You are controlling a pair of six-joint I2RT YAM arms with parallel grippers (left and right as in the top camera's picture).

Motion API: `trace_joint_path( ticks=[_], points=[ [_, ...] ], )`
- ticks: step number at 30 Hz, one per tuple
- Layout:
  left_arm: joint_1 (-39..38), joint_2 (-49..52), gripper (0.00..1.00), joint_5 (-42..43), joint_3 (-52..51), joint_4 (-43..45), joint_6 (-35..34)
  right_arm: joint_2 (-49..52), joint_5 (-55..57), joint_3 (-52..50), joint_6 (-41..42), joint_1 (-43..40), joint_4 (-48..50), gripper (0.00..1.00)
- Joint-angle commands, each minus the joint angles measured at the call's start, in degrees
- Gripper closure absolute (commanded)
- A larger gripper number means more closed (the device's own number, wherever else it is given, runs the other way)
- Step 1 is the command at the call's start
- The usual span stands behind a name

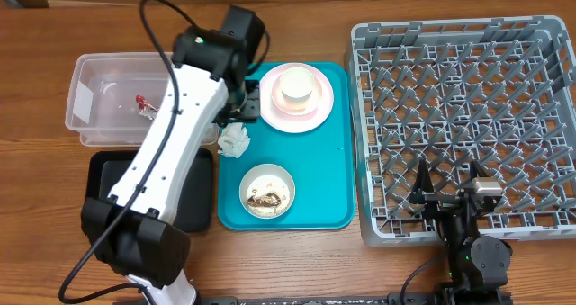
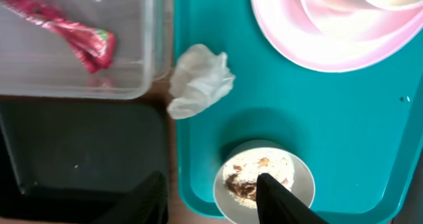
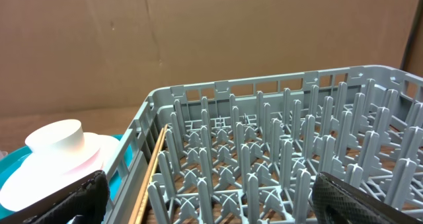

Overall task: Sort waste into correct bins and load items into the dishwasher
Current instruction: 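Move the left gripper to the white tissue and grasp it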

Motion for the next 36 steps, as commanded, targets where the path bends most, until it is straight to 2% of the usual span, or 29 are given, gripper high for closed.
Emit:
trace_joint_path(
  ticks=[1, 12, 18, 32, 36],
  points=[
    [-1.6, -1.2, 0.55, 0.2, -3.2, 1.8, 3.5, -0.7, 0.3, -0.6, 0.3, -0.2, 0.3, 0.00],
    [-1.9, -1.1, 0.56, -0.4, -13.5, 10.1, 8.4, -0.7, 0.3, -0.6, 0.3, -0.2, 0.3, 0.00],
    [-1.9, -1.1, 0.44, -1.4, -18.7, 15.7, 13.9, -0.7, 0.3, -0.6, 0.3, -0.2, 0.3, 0.00],
    [-1.9, -1.1, 0.46, -7.1, -23.8, 21.7, 14.0, -0.7, 0.3, -0.6, 0.3, -0.2, 0.3, 0.00],
    [-1.7, -1.1, 0.46, -8.4, -27.8, 26.4, 14.6, -0.7, 0.3, -0.6, 0.3, -0.2, 0.3, 0.00]
  ],
)
